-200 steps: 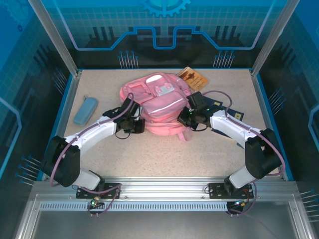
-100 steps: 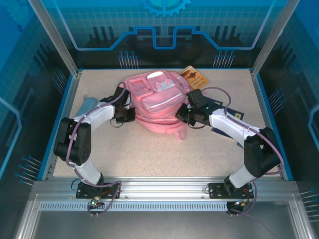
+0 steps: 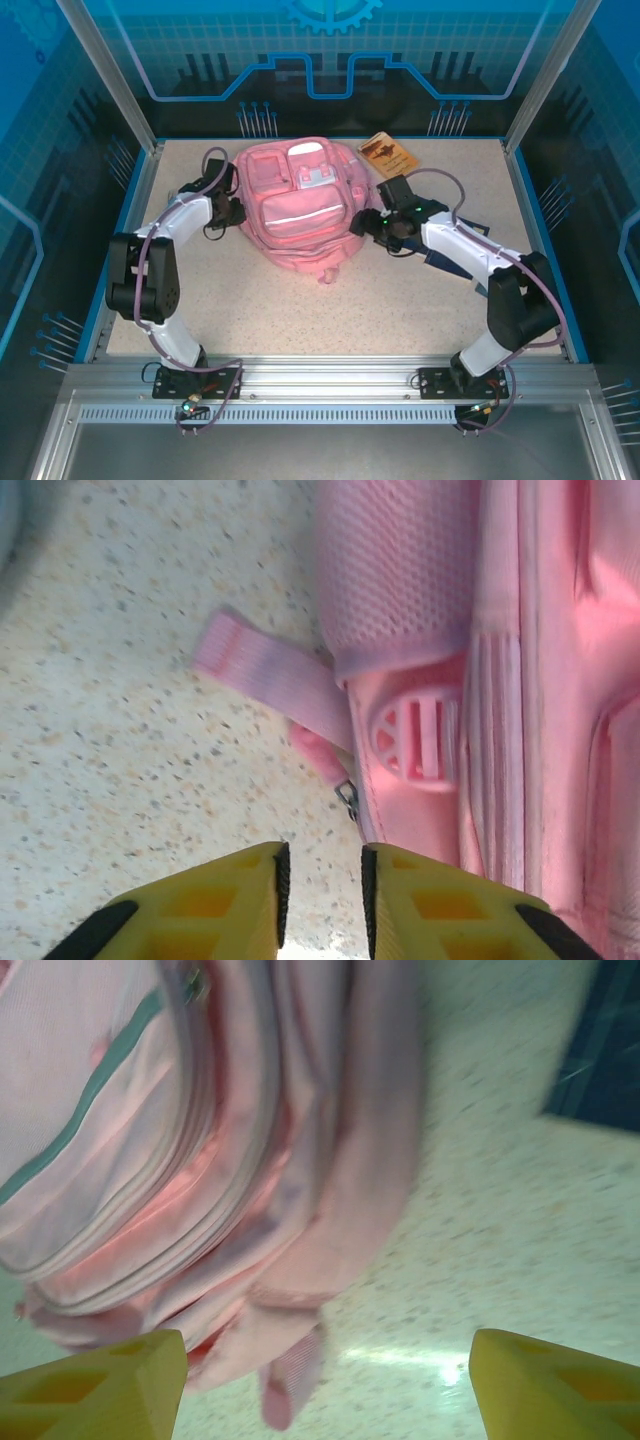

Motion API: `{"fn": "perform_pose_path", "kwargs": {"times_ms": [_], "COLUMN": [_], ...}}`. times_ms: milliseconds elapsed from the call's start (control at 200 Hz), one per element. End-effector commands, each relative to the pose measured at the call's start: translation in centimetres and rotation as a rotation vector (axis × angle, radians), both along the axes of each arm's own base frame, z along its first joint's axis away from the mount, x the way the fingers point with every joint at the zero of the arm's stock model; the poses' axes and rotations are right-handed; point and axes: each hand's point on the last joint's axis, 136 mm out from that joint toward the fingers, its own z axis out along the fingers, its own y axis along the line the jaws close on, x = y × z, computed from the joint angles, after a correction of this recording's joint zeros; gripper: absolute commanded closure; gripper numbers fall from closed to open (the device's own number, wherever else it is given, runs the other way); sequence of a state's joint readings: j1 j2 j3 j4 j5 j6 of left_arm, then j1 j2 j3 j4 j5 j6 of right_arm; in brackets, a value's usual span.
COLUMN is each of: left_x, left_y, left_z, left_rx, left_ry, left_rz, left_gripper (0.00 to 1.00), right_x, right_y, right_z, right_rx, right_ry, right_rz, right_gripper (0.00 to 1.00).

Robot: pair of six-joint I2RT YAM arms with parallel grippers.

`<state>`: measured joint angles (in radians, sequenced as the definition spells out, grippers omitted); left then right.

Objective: Pack the student bag

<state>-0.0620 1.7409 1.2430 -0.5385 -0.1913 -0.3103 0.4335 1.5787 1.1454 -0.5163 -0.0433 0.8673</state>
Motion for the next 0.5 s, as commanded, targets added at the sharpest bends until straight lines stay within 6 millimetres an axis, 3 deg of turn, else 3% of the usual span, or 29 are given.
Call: {"fn": "perform_pose_path", "kwargs": {"times_ms": [0, 70, 170, 295, 405, 495], "left_x": [1.0, 1.1, 0.4, -0.6, -0.7, 0.6], "left_y": [1.3, 0.7, -1.5, -6.6, -11.1, -13.5], "left_z": [1.2, 1.9, 3.8, 5.9, 6.1, 5.2], "left_rx": [0.03, -0.012, -0.122, -0.286, -0.381, -0.429], "left_ry": [-0.013, -0.027, -0.066, -0.117, -0.121, -0.107], "left_rz": [0.024, 0.024, 0.004, -0.091, -0.17, -0.196], "left_gripper": [0.66, 0.59, 0.46, 0.38, 0.37, 0.37], "right_x": [1.5, 2.5, 4.3, 6.5, 7.5, 7.7], "right_y": [-4.6, -6.5, -7.7, -9.0, -9.3, -8.8], "right_z": [0.7, -0.2, -1.4, -3.1, -4.8, -6.0], "right_rx": [-0.155, -0.21, -0.246, -0.27, -0.258, -0.244], "right_ry": [-0.047, -0.033, -0.013, 0.028, 0.07, 0.1], "right_rz": [-0.032, -0.057, -0.058, -0.077, -0.077, -0.057], "right_gripper": [0.24, 0.25, 0.26, 0.26, 0.27, 0.27]}}
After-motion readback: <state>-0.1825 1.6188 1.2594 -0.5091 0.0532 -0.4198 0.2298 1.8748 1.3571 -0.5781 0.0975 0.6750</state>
